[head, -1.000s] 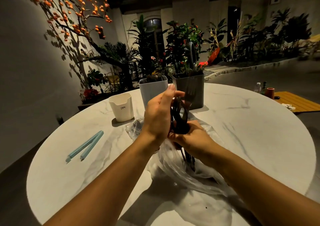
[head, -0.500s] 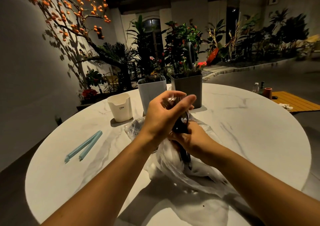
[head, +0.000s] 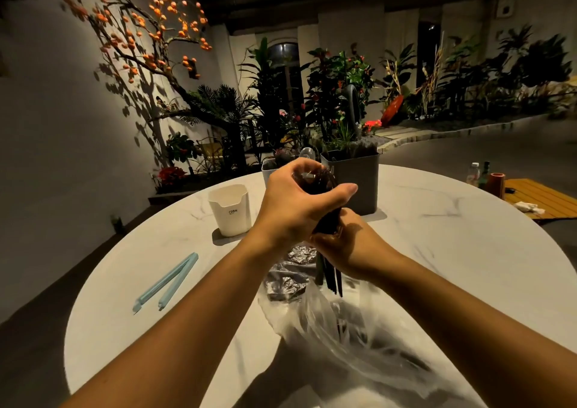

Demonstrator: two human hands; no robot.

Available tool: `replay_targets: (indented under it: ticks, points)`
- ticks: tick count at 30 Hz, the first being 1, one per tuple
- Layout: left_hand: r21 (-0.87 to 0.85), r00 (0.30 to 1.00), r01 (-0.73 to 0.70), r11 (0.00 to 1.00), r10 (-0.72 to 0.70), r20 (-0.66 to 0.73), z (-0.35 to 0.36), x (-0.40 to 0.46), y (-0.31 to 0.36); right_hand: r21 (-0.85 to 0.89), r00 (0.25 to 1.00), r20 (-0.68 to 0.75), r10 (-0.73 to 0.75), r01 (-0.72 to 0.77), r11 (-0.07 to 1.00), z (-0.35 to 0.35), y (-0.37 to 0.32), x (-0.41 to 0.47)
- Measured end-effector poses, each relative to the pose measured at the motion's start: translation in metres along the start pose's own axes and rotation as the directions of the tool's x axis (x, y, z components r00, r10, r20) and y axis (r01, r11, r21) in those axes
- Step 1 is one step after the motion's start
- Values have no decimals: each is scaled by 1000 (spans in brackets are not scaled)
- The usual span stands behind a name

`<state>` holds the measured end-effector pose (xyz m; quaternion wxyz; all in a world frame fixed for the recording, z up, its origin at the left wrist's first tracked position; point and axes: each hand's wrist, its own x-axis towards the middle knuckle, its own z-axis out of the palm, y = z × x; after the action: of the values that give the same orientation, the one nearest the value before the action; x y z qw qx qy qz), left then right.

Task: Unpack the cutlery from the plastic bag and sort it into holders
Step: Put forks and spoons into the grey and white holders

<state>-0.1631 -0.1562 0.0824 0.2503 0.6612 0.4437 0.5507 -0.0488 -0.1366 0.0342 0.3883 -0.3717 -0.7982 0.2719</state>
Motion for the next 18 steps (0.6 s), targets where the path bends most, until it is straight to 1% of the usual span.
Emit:
replay_targets:
  ticks: [3, 5, 7, 9, 10, 11, 13, 14, 18]
  points:
    - [15, 996, 2, 1000, -1, -84, -5, 13, 3, -29, 990, -133, 46, -50, 998, -2, -4, 10]
    - [15, 991, 31, 999, -29, -134, -6, 19, 4, -106, 980, -196, 34, -55, 993, -5, -8, 15]
    - [-32, 991, 45, 998, -49, -127, -8, 23, 7, -171, 981, -193, -1, -32, 985, -7, -12, 23]
    - [-180, 989, 100, 979, -118, -90, -11, 25, 10, -231, 984, -176, -20, -22, 973, -8, -16, 29]
    - [-235, 981, 138, 962, -165, -98, -15, 28, 11, -241, 985, -172, -18, -25, 970, -9, -17, 32]
    - [-251, 971, 160, 955, -197, -131, -20, 34, 10, -236, 985, -171, -16, -25, 971, -11, -20, 36]
    - [-224, 960, 159, 962, -204, -194, -27, 44, 6, -208, 983, -183, -12, -27, 978, -18, -24, 46]
    - [-206, 960, 160, 965, -201, -197, -30, 48, 5, -198, 981, -191, -13, -26, 980, -21, -26, 53]
    - [-162, 974, 180, 970, -199, -111, -35, 62, 8, -187, 984, -176, -33, -1, 982, -31, -28, 85]
